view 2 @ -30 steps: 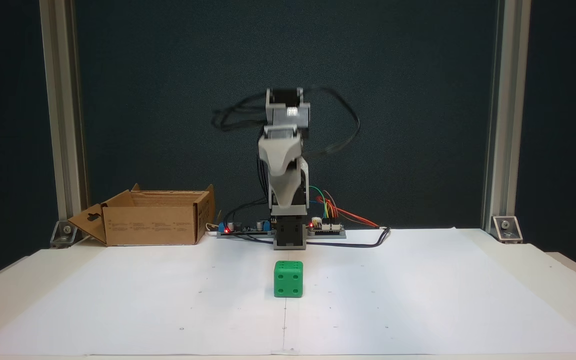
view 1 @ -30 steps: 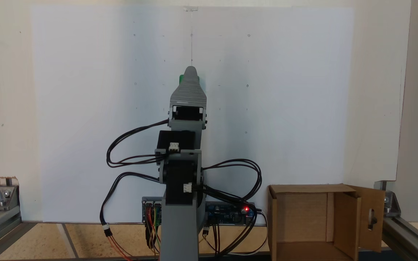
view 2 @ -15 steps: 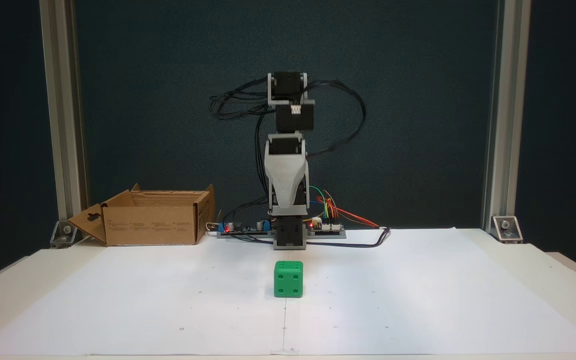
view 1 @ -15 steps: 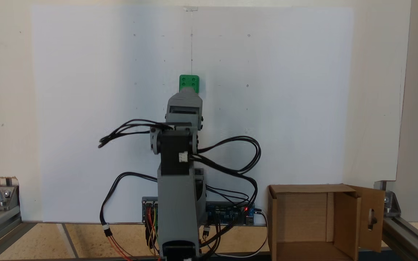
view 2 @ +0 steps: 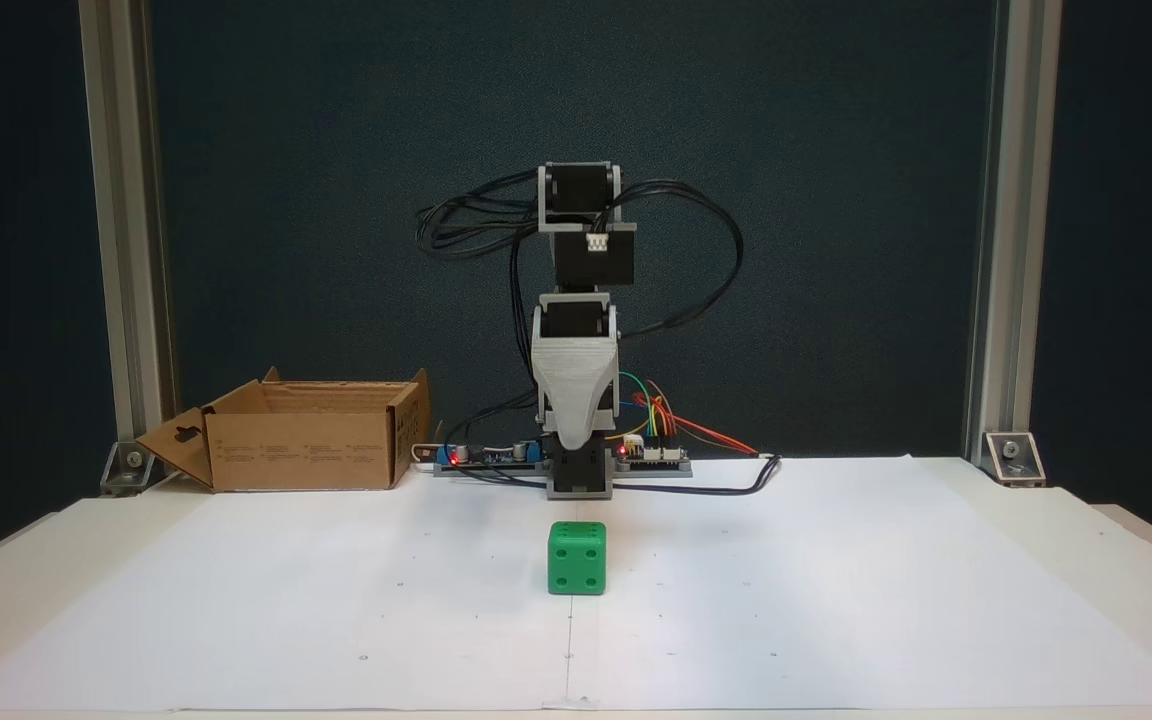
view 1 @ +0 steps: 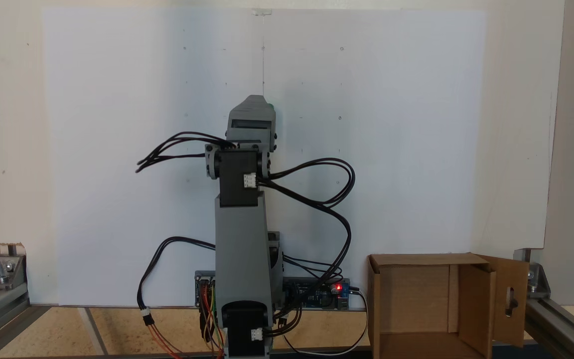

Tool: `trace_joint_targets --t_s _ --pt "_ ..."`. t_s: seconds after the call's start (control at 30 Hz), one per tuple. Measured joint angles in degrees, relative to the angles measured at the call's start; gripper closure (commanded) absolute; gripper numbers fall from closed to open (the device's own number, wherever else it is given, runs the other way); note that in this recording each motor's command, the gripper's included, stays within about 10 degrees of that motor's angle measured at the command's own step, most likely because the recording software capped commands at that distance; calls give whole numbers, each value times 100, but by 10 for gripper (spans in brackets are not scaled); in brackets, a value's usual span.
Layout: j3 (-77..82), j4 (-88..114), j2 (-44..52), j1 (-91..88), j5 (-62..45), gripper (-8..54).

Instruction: Grasp a green dice and put it in the bin.

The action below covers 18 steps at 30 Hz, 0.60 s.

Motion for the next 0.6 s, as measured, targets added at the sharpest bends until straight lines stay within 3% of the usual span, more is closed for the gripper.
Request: trace_joint_targets --t_s 0.6 --pt "0 -299 -255 0 0 22"
